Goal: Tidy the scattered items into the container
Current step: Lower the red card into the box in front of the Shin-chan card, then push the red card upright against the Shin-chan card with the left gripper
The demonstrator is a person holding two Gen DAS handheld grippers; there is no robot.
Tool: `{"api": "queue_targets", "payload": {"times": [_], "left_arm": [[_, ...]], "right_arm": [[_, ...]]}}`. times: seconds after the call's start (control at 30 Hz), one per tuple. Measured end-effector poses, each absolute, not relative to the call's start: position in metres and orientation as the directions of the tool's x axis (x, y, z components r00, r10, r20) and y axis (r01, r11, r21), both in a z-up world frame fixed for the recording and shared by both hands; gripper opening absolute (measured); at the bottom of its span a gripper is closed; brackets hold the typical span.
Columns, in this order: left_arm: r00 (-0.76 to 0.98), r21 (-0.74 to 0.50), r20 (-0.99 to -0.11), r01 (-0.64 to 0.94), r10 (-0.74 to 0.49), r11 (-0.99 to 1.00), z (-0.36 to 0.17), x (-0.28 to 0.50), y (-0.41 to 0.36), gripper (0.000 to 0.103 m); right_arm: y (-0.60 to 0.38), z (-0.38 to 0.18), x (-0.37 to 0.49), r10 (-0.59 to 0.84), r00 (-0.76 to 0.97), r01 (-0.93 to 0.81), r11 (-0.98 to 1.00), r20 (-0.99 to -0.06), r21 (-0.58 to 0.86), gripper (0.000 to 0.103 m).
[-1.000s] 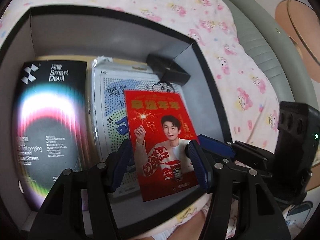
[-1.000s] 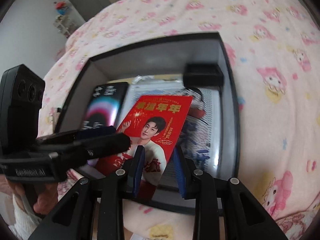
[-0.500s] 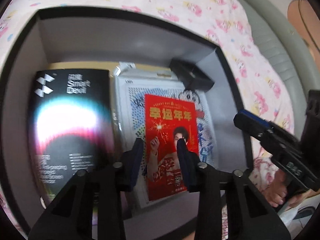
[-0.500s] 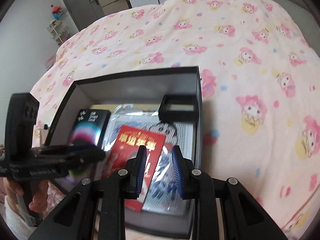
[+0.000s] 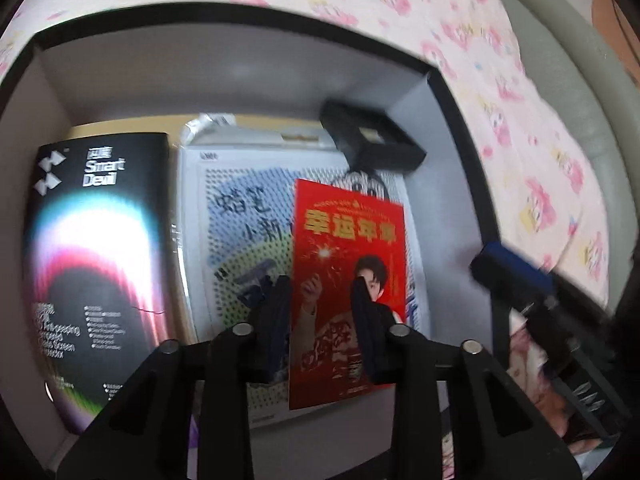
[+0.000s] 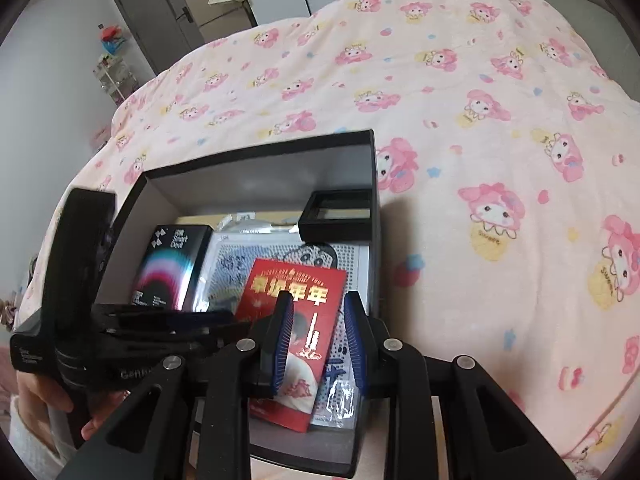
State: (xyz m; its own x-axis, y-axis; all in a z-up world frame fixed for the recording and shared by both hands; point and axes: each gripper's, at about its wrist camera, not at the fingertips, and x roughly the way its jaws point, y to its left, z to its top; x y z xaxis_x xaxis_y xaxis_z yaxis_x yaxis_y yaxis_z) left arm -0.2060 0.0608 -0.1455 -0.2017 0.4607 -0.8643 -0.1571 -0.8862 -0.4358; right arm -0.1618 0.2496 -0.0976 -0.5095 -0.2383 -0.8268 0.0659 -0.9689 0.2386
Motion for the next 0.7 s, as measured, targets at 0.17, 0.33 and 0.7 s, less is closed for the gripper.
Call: {"api": "queue_targets", "payload": {"times": [0.17,0.33,0.7], "left_arm": [[-0.185,-0.431,-0.880,-0.074,0.437,-0.899,-0.154,-0.205,0.040,0.025],[-0.140,-0.418,-0.889,-0.138,0.436,-0.898,-0.154,-0.199,0.056,0.025],[-0.174,-0.468,-0.861,-0.094,0.477,-0.879,-0.148,-0.182,0.020,0.034]], "right_arm": [[0.249,-0.100,-0.159,-0.267,-0.510,0.082,-0.961,-0.818,0.262,0.024],[0.245,-0.100,-0.159,-0.250,-0.515,0.082,-0.967,-0.820,0.243,0.024],[0.234,-0.097,-0.149,-0.337,-0.460,0.139,-0.941,-0.821,0.308,0.024]]}}
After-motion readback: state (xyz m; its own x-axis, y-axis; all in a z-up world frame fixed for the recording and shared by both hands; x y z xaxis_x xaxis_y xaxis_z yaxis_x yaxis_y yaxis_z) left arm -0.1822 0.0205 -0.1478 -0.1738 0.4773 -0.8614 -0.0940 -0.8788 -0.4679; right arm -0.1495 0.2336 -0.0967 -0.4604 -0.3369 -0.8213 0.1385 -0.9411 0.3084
